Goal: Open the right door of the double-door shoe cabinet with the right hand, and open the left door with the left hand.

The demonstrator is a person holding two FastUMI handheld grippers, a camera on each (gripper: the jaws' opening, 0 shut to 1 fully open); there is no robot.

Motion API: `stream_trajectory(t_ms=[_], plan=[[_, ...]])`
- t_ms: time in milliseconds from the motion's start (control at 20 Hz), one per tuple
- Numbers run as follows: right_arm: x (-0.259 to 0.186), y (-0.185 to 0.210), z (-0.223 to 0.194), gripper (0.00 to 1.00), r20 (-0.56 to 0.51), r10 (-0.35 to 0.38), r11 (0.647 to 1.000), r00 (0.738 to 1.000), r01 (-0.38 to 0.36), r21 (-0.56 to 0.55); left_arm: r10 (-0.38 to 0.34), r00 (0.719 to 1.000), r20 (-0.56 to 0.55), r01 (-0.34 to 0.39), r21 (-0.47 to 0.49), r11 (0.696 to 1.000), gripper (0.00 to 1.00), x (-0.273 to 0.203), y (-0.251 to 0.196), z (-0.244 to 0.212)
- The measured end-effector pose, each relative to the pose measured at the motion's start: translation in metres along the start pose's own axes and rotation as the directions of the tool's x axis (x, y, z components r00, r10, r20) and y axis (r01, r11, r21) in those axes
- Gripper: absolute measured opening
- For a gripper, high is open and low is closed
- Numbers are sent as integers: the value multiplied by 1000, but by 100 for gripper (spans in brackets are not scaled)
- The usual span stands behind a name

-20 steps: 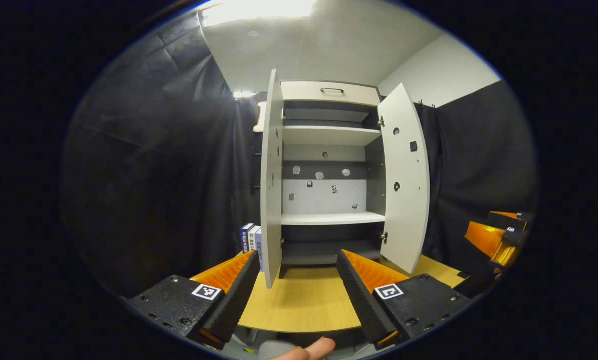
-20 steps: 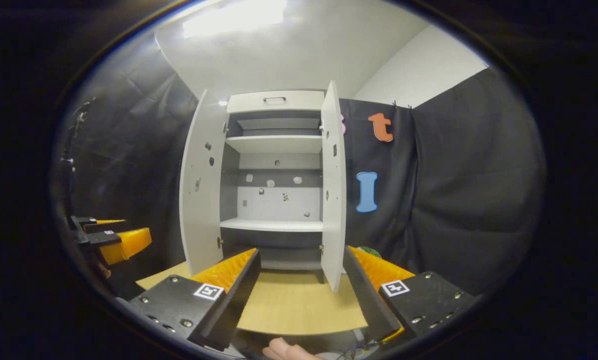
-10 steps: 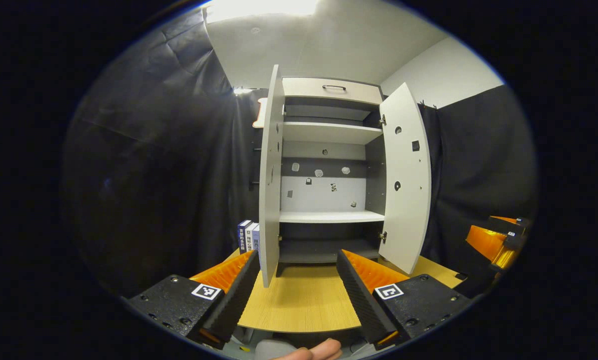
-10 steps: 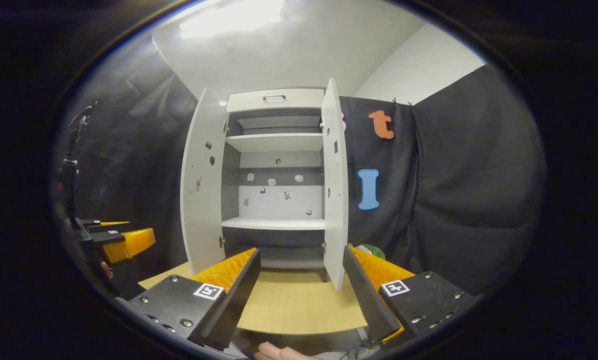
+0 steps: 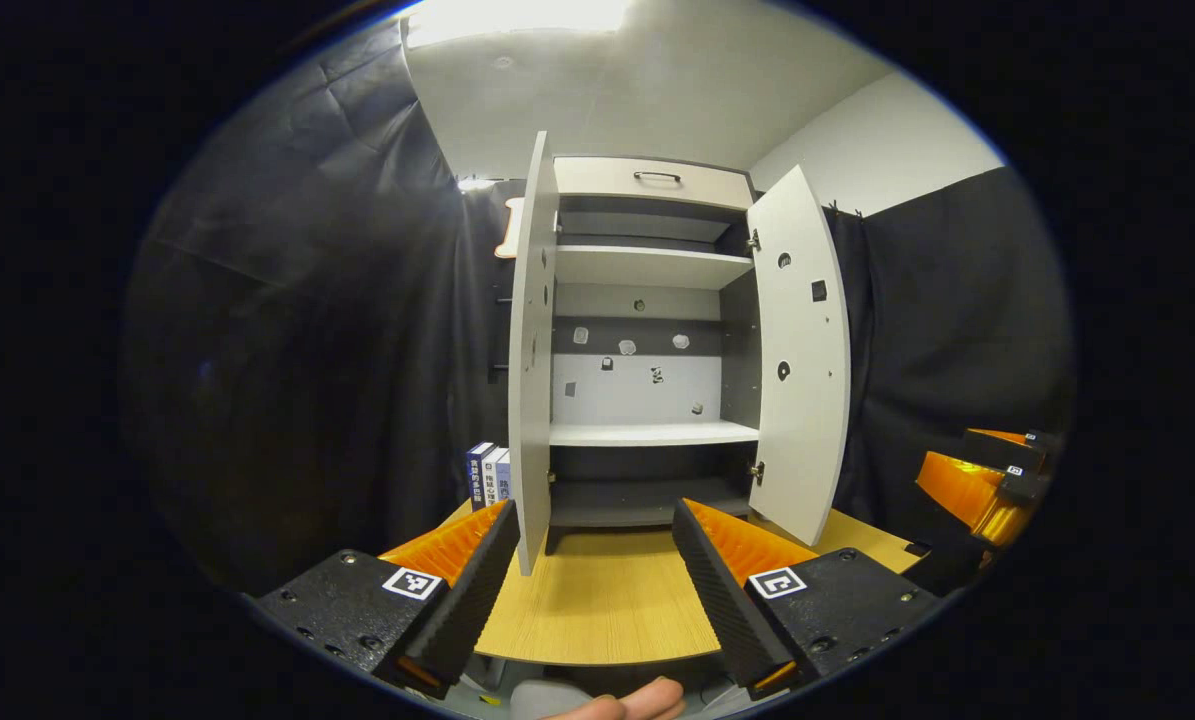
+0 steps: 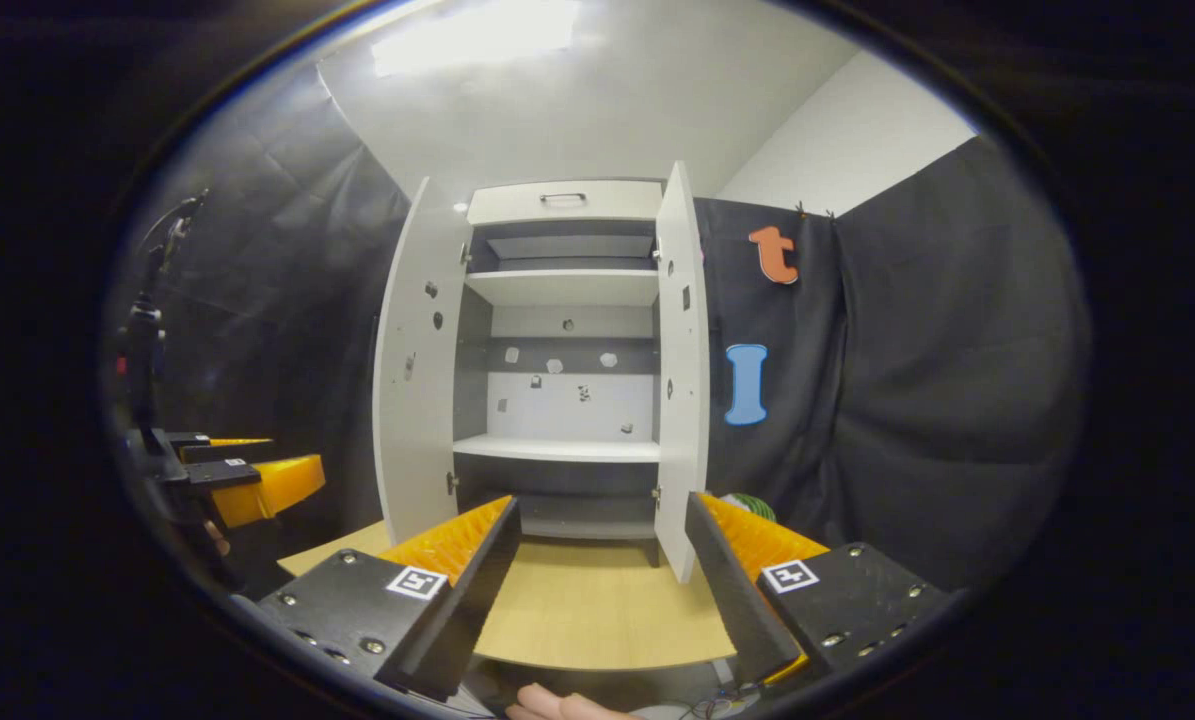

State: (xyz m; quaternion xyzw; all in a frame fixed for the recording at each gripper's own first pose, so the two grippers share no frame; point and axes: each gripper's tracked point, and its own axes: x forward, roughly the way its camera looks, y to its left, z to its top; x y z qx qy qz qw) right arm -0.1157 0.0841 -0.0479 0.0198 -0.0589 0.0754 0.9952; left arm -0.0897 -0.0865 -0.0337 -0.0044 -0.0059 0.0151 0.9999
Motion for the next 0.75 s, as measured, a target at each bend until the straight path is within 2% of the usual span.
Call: stream_trajectory(t_ms=[400,650,700,750], plan=[[-1,2,-3,99,-4,9,1000,1000,-9,-7,4,1000,11,-4,1,1000,94,1,-6,3],[-1,-11,-4,99,-2,-28,1000,1000,28,13,37,999,31,-35,-45,998,96,6,4,5],[-1,-13,-4,94,-1,-30,999,1000,30,19,48,998,30,-47,-48,998,94,6,8,4],[1,-16,-5,94,-3,-33,999,999,33,25,60,998,32,-58,-49,997,96,6,12,6]])
